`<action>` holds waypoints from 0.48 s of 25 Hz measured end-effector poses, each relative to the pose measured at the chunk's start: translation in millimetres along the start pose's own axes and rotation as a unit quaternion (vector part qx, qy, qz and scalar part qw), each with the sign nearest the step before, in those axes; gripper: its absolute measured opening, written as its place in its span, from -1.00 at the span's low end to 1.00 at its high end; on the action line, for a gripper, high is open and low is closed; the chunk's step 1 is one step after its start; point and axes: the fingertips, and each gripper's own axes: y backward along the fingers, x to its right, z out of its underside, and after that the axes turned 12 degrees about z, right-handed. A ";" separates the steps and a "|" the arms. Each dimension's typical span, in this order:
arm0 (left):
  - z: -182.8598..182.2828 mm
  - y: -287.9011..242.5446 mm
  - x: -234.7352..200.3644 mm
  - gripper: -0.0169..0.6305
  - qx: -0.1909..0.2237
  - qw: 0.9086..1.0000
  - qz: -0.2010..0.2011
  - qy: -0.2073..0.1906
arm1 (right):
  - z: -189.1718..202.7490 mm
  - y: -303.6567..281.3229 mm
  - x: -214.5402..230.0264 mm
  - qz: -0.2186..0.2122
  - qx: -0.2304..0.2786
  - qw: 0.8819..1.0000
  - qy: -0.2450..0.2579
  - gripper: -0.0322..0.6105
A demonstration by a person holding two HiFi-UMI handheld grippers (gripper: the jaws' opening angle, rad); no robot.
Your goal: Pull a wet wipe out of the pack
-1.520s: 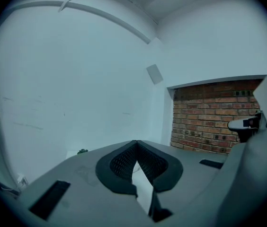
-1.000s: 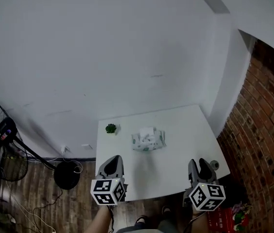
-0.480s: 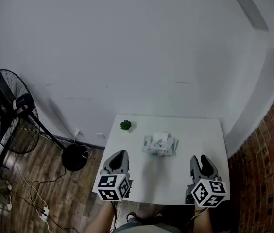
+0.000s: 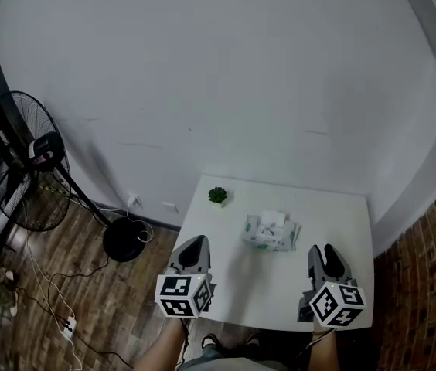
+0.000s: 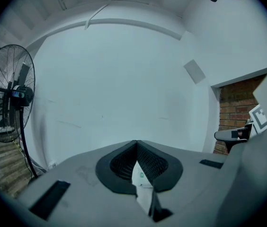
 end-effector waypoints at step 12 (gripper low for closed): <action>13.5 3.1 -32.3 -0.94 -0.001 0.999 -0.033 0.014 | 31.2 -33.8 -31.8 -0.047 -0.042 0.997 0.043 -0.43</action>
